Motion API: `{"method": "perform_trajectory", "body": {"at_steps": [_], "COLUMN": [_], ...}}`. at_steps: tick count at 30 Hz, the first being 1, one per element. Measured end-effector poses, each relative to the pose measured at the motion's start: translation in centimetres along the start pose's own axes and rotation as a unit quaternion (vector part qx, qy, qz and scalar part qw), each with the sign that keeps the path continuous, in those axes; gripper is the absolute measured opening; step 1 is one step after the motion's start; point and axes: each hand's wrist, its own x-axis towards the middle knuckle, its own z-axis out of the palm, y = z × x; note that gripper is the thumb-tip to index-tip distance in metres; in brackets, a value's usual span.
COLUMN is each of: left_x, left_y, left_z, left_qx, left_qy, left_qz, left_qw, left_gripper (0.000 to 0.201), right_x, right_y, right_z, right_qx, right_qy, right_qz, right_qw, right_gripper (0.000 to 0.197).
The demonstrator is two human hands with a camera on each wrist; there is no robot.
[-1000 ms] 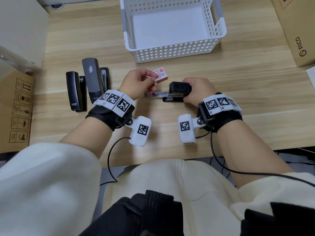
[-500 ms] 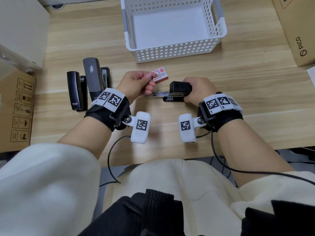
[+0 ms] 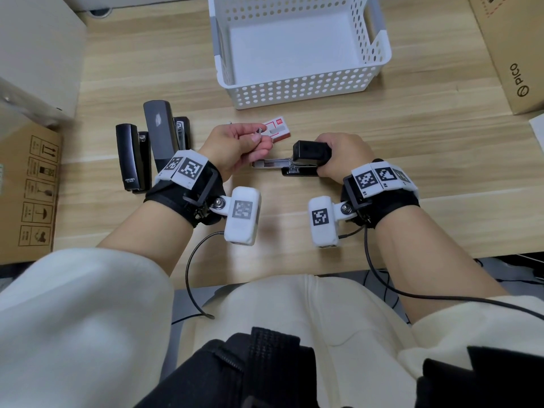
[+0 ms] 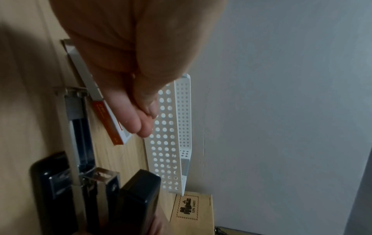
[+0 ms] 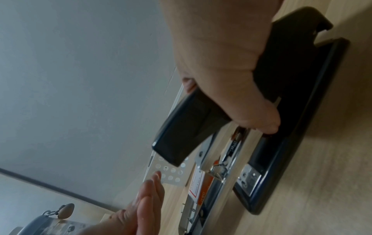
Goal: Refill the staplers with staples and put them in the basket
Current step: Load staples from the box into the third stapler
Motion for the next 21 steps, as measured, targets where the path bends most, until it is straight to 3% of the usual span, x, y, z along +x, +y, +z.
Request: {"method": "perform_trajectory", "body": {"at_steps": [4,8,15,21], "left_x": [-0.1,0.1,-0.1,0.0], "left_y": [-0.1,-0.8,-1.4,-1.8], "left_z": [0.2,0.4,0.5,0.3], "left_qx": [0.130,0.323,0.417,0.536], "left_qy": [0.010,0.035,0.045,0.062], "left_qz": [0.045,0.111,0.157,0.172], "left_qw": [0.990,0.939,0.894,0.824], "left_gripper": [0.015,0.016,0.027,0.023], "right_x": [0.1,0.1,0.1,0.0], "right_y": [0.0,0.0,0.1,0.0], "right_z": [0.0,0.0,0.0,0.1], "right_qx": [-0.001,-0.001,0.003,0.009], "right_qy": [-0.003,-0.005,-0.005,0.001], "right_qz": [0.001,-0.001,-0.002,-0.002], "right_qw": [1.000,1.000,1.000,1.000], "right_gripper": [0.036,0.035,0.034,0.035]}}
